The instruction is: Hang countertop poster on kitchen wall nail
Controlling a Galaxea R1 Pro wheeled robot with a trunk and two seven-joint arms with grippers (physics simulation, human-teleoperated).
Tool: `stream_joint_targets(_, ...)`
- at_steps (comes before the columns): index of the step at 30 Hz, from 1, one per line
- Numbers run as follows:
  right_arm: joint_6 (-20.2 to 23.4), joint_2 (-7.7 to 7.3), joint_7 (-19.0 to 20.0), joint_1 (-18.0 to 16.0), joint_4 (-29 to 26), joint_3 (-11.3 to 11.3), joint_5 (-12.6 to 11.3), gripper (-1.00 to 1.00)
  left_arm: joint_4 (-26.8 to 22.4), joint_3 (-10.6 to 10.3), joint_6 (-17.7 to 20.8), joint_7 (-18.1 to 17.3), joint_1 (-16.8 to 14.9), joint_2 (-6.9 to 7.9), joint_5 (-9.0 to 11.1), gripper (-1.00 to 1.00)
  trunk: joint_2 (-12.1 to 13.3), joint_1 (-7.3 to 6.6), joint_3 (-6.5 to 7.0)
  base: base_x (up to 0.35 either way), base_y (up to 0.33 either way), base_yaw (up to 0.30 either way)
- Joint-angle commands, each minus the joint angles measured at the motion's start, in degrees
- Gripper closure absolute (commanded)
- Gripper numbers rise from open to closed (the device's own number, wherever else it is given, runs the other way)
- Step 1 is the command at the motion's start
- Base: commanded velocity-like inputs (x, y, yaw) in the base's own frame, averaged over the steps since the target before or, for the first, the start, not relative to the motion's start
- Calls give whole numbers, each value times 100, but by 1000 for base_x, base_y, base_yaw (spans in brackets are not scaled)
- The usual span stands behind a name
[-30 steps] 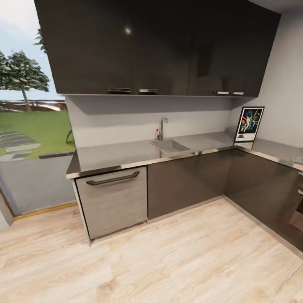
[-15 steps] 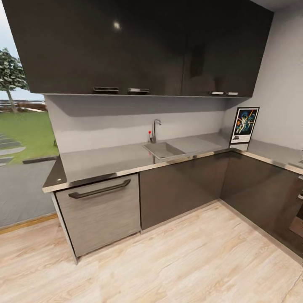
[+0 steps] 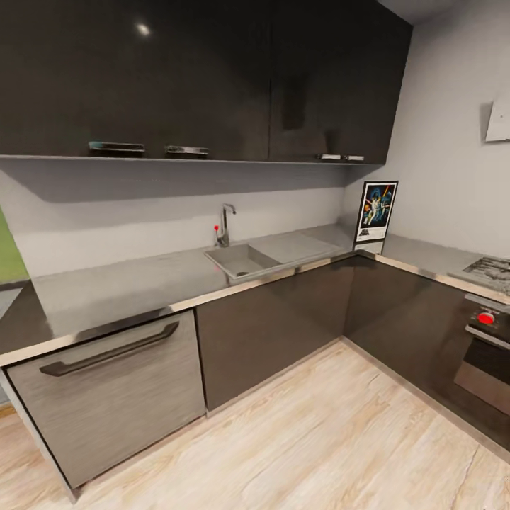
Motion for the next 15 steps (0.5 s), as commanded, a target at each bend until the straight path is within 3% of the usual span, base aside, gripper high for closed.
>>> stream_joint_targets(1, -19, 0, -1, -5, 6, 1, 1, -100, -7, 4, -9, -4, 3, 0, -1, -100, -2, 4, -2, 328, -139, -294)
stream_joint_targets(15, -21, -8, -1, -6, 6, -6, 1, -100, -6, 5, -8, -4, 3, 0, -1, -100, -2, 4, 32, 324, -154, -297)
